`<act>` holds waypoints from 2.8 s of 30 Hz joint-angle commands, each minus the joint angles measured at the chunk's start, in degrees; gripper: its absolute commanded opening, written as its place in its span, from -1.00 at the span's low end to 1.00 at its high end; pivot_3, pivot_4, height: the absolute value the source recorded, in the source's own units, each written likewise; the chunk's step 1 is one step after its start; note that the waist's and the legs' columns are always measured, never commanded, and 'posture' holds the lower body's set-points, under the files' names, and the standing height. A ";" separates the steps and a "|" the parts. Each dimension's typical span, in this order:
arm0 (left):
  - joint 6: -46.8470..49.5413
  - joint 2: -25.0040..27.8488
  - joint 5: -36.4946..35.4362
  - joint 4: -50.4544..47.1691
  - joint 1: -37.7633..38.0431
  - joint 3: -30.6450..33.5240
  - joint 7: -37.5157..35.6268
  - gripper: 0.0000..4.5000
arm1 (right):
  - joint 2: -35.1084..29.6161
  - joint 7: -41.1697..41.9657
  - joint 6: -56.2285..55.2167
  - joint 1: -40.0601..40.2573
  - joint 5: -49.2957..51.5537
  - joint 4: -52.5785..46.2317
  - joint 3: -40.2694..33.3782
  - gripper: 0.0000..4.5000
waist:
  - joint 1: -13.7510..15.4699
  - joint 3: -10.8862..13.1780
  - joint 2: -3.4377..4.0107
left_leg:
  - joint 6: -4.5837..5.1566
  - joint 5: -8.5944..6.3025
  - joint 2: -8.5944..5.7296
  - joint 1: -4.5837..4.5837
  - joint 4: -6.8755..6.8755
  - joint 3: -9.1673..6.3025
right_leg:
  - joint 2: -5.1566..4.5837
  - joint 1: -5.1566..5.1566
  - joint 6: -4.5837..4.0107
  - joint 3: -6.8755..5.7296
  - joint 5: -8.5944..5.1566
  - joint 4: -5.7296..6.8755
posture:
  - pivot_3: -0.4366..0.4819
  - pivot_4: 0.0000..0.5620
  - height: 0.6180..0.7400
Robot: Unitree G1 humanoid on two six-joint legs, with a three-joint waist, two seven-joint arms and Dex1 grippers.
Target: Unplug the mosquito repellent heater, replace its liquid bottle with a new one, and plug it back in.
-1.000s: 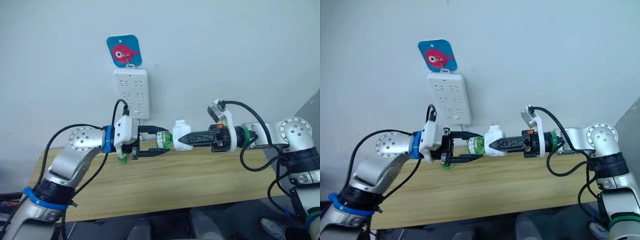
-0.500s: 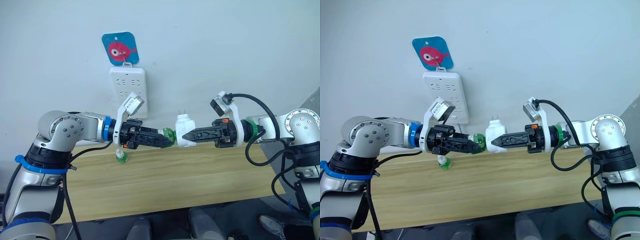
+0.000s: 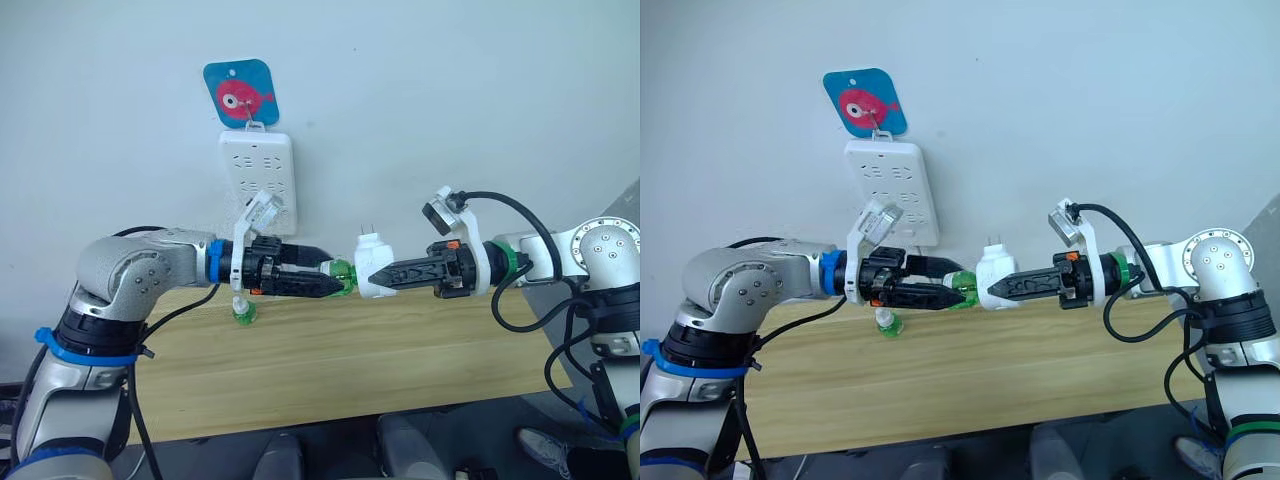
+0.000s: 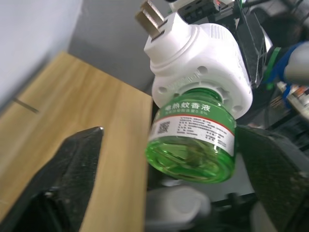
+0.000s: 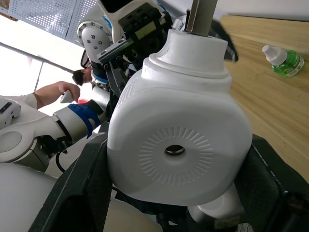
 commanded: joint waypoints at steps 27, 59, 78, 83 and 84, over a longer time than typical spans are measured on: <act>-89.67 -16.36 34.13 12.17 10.39 3.67 -8.38 1.00 | 0.98 -6.33 -1.50 -2.57 7.44 1.93 -3.05 0.37 | 0.93 -0.05 0.00 | 0.01 0.00 -0.06 -0.05 0.13 0.07 | -0.11 0.02 0.08 0.02 0.23 0.01 | -0.28 -0.66 1.00; -85.81 -12.15 31.91 8.95 9.48 -2.30 -3.80 0.00 | 0.91 -8.38 -2.80 -3.11 8.88 1.84 -2.96 0.37 | -0.21 -0.20 0.01 | 0.02 0.02 -0.05 -0.04 0.20 0.01 | -0.11 0.04 0.08 0.01 0.32 0.08 | -0.28 -0.71 1.00; 3.01 0.94 -0.66 2.88 -4.81 -0.83 -0.86 0.00 | 1.46 2.32 0.52 -5.55 -3.20 0.11 -4.92 0.37 | -1.73 -0.19 0.03 | 0.03 0.02 0.04 0.02 0.23 -0.07 | 0.10 0.07 0.09 -0.05 0.31 0.14 | -0.29 -0.68 1.00; 1.61 0.40 1.34 4.05 -3.58 0.46 -2.77 0.00 | 1.40 4.19 1.58 -5.45 -4.97 0.00 -5.94 0.37 | -1.76 -0.19 0.03 | 0.02 0.02 0.04 0.02 0.22 -0.04 | 0.08 0.06 0.08 -0.02 0.31 0.12 | -0.30 -0.68 1.00; 1.78 0.35 0.96 4.13 -3.24 1.06 -2.94 0.00 | 1.33 4.42 1.74 -5.41 -5.31 -0.03 -6.14 0.37 | -1.76 -0.19 0.03 | 0.02 0.02 0.04 0.02 0.22 -0.04 | 0.08 0.05 0.08 -0.01 0.31 0.13 | -0.30 -0.67 1.00</act>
